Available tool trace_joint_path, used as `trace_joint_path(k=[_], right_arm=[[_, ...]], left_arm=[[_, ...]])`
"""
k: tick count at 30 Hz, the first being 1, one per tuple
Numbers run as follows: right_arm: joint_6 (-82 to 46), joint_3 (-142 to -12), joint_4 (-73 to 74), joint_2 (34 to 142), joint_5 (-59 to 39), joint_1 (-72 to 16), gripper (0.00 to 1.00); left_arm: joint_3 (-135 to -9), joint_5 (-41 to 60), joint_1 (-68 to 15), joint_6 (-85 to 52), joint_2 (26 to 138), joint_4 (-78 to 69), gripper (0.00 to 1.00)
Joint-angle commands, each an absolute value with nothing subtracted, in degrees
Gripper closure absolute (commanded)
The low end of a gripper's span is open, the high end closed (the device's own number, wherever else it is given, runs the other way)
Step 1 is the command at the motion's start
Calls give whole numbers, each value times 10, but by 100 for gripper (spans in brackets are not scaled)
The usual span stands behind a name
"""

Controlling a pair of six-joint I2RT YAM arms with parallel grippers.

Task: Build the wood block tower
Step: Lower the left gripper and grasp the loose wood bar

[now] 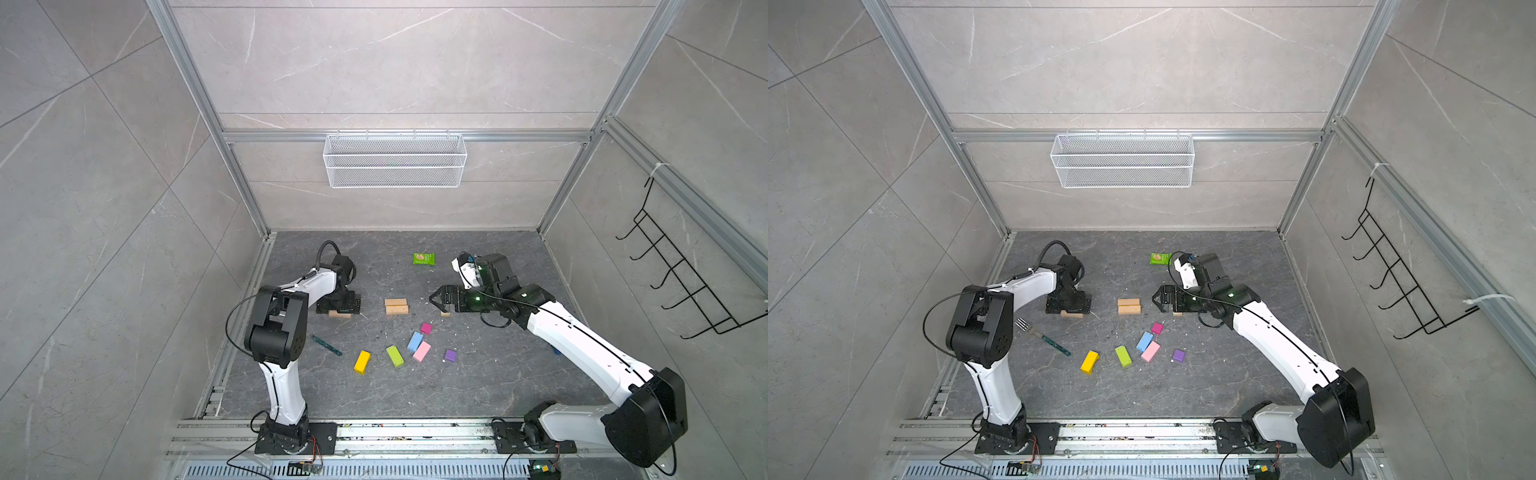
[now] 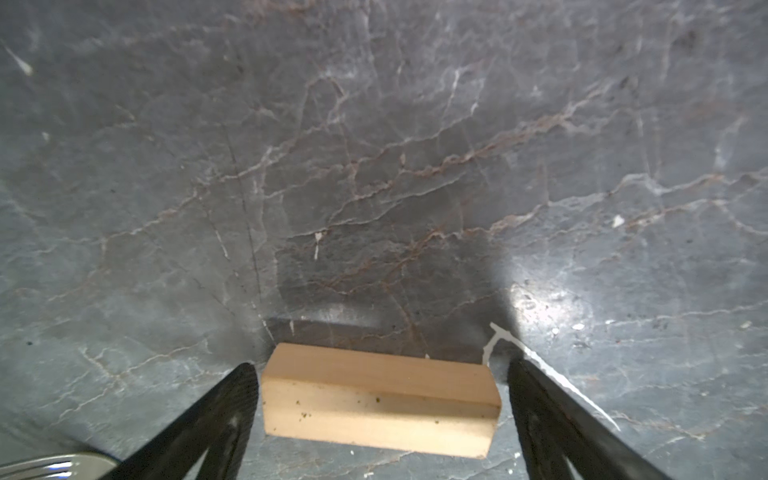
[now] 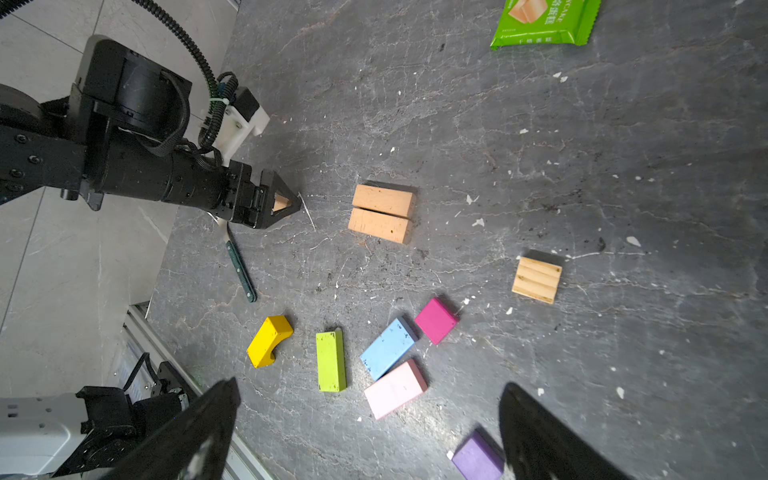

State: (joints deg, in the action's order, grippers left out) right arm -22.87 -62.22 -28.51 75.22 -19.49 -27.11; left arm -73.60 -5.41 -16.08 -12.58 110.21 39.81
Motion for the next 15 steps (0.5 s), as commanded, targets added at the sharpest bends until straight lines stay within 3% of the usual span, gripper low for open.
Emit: trace_joint_path(k=[1, 15], right_arm=[[-229, -632, -293, 749, -191, -275, 1], [-227, -637, -297, 751, -190, -275, 1]], left_arm=[[-721, -45, -158, -108, 1107, 404, 5], [-711, -45, -160, -135, 1099, 407, 19]])
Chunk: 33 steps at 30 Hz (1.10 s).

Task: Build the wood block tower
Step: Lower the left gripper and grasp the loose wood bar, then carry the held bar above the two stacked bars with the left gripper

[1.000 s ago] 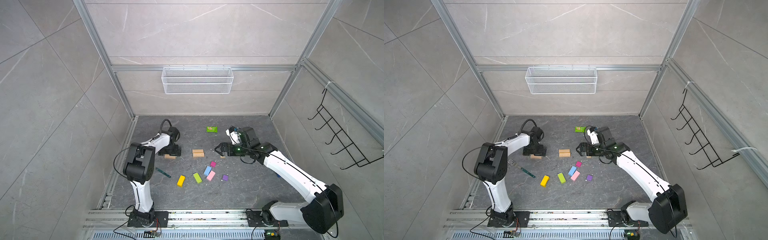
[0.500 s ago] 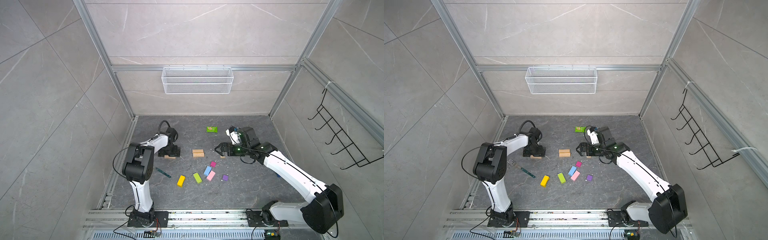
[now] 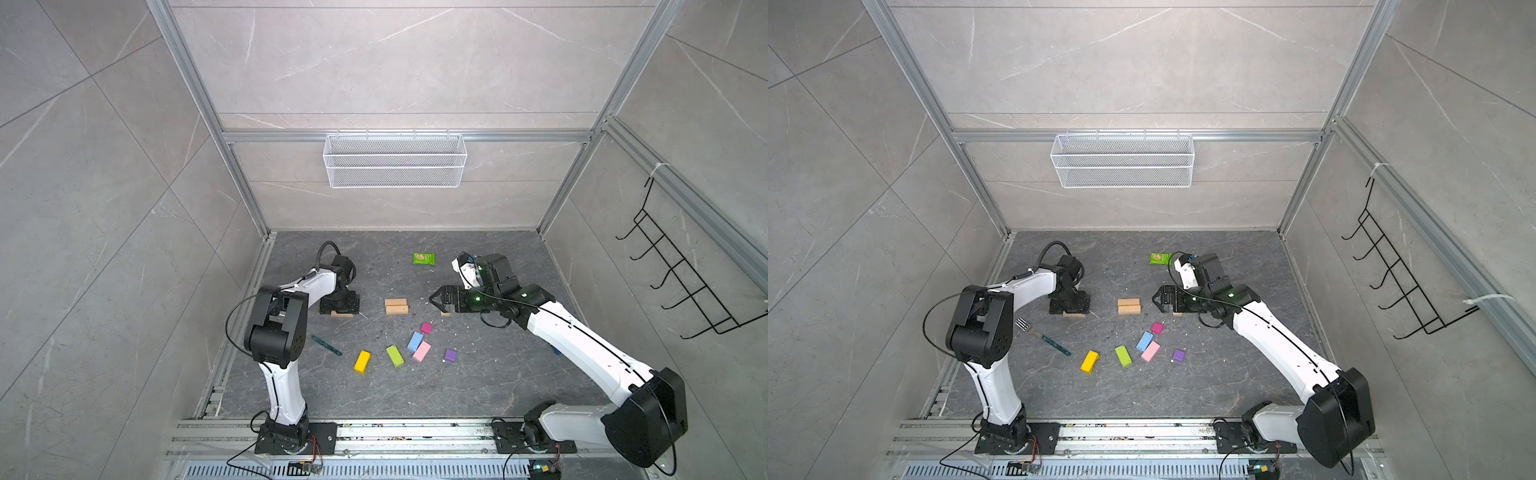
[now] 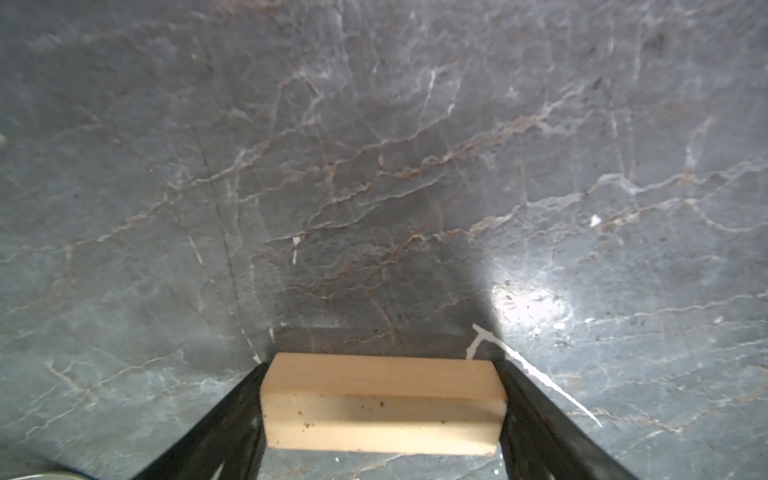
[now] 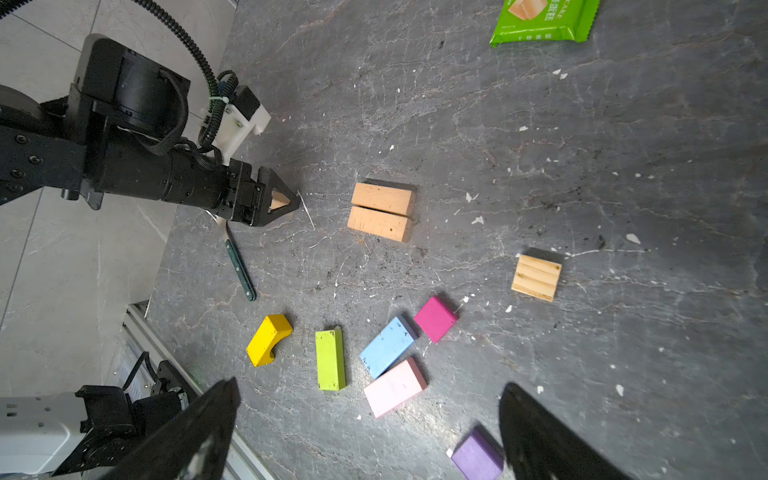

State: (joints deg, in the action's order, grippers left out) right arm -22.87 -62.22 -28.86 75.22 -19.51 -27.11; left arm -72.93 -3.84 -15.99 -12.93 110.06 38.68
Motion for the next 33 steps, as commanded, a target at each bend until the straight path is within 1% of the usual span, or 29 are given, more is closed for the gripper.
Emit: trace_joint_path(k=[1, 5, 8, 18, 24, 28, 33], right_arm=[[-228, -638, -296, 751, -190, -275, 1], [-229, -638, -294, 755, -192, -275, 1], [-230, -637, -293, 756, -193, -275, 1], [-250, -633, -281, 763, -179, -277, 1], [-249, -621, -277, 759, -171, -277, 1], [-250, -610, -268, 756, -170, -278, 1], [-249, -609, -267, 762, -167, -278, 1]], left_arm=[[-709, -44, -160, -137, 1097, 407, 20], [-707, -36, -165, -147, 1093, 409, 23], [-711, -17, -178, -161, 1092, 410, 29], [-723, 33, -255, -256, 1080, 375, 30], [-735, 16, -303, -321, 1067, 381, 31], [-754, -25, -342, -362, 1068, 402, 31], [-771, -27, -368, -393, 1084, 406, 31]])
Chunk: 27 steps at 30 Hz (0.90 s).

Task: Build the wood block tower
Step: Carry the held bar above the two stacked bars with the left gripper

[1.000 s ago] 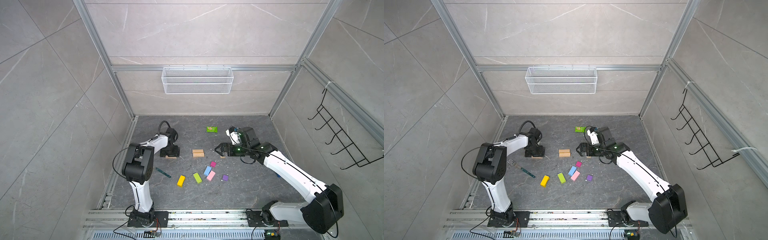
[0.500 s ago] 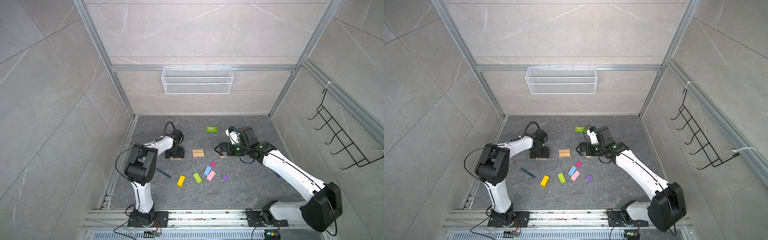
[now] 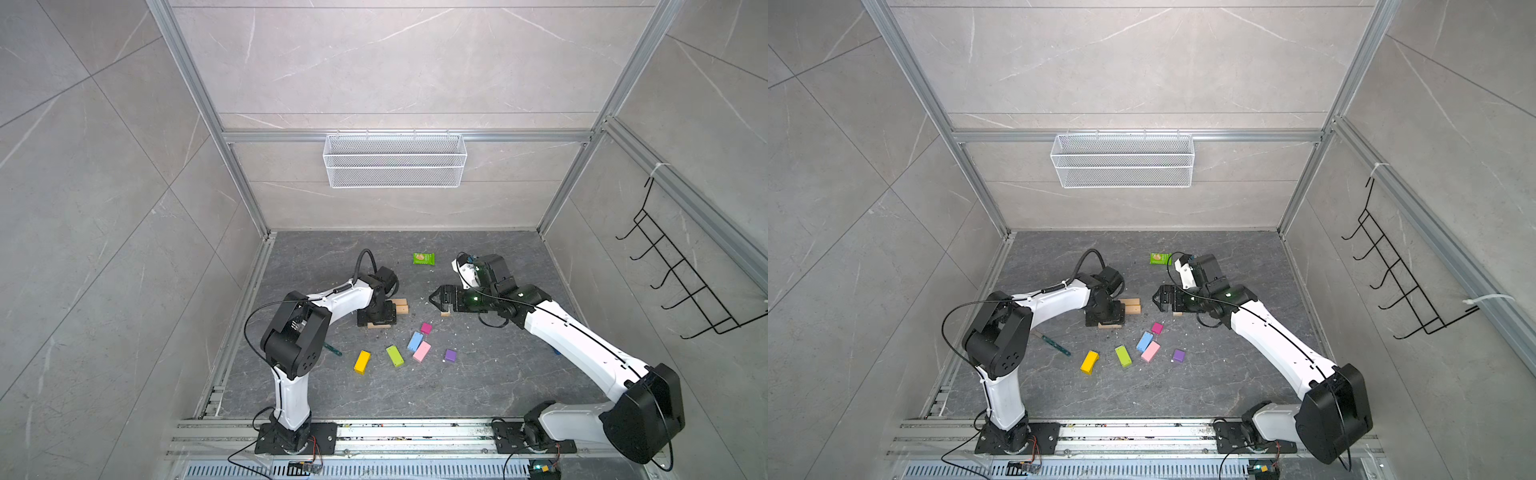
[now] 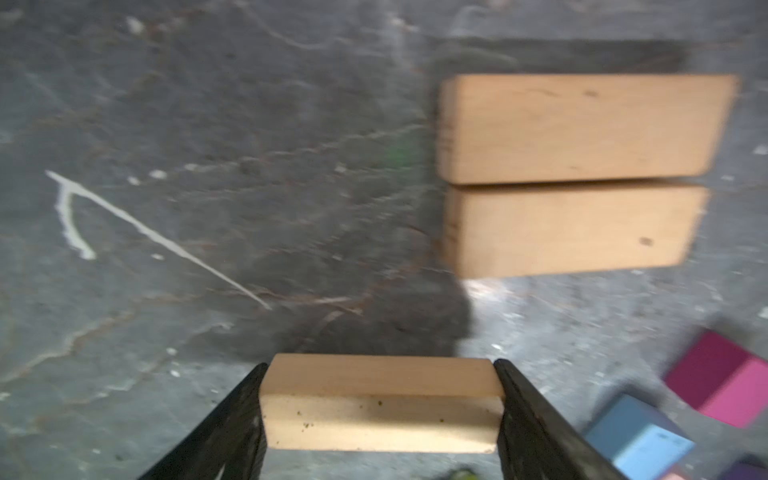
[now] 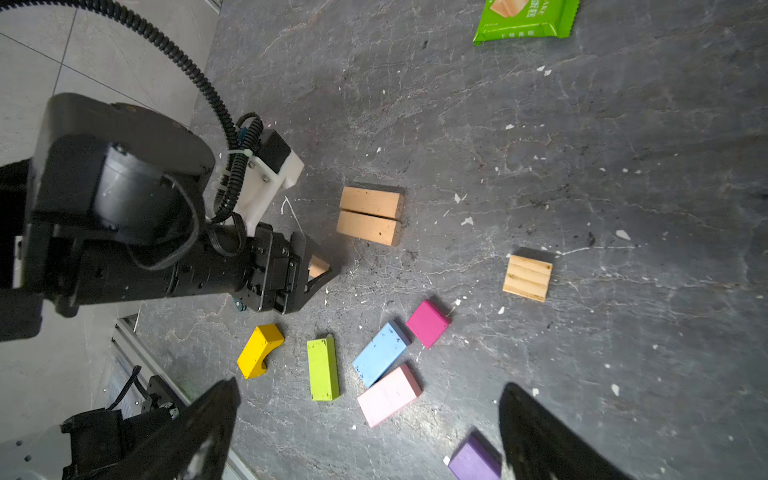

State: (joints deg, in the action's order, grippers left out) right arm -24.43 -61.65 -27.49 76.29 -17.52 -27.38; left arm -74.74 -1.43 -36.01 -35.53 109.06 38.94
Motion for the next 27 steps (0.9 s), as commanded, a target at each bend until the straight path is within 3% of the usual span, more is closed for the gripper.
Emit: trace_joint_path(k=[1, 27], right_arm=[[-249, -608, -266, 761, -167, -277, 1], [-239, -601, -293, 735, -142, -277, 1]], left_arm=[[-775, -27, -371, -397, 1087, 407, 31], [-930, -46, -416, -430, 1205, 476, 30]])
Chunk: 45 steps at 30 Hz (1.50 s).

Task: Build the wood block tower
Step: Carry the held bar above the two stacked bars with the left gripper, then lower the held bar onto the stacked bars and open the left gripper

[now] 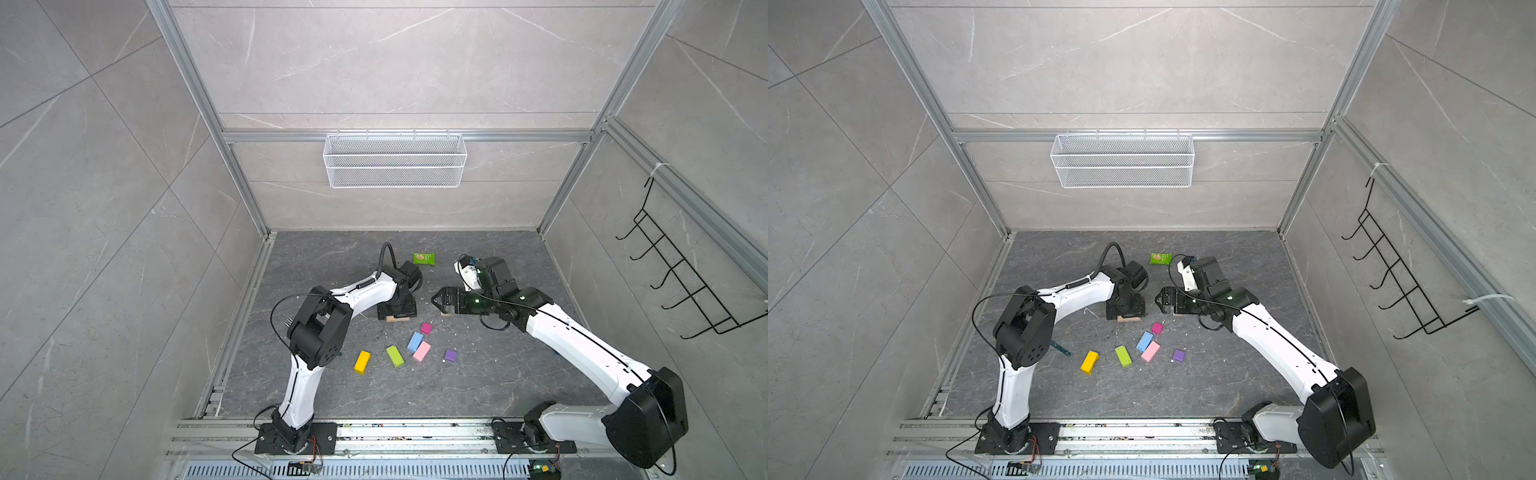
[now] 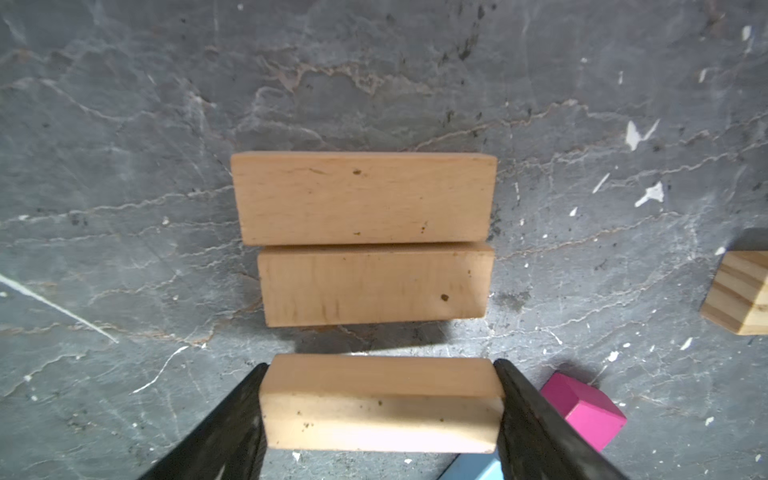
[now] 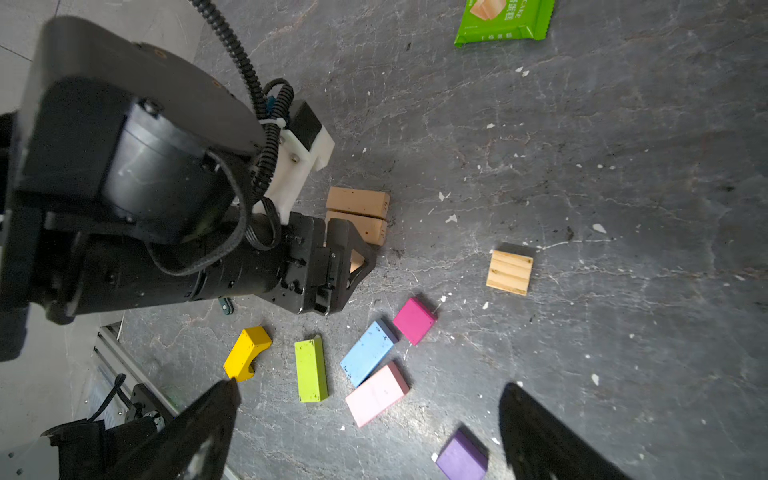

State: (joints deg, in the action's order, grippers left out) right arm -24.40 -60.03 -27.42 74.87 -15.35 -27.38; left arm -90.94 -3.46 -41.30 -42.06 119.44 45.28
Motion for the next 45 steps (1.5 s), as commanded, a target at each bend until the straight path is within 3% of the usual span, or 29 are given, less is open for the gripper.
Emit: trace_joint_path(k=[1, 45], right_arm=[[-239, -602, -293, 735, -142, -277, 1], [-238, -606, -304, 740, -141, -277, 1]], left_arm=[[-932, -46, -416, -429, 1208, 477, 30], [-982, -69, -415, -410, 1260, 508, 27]])
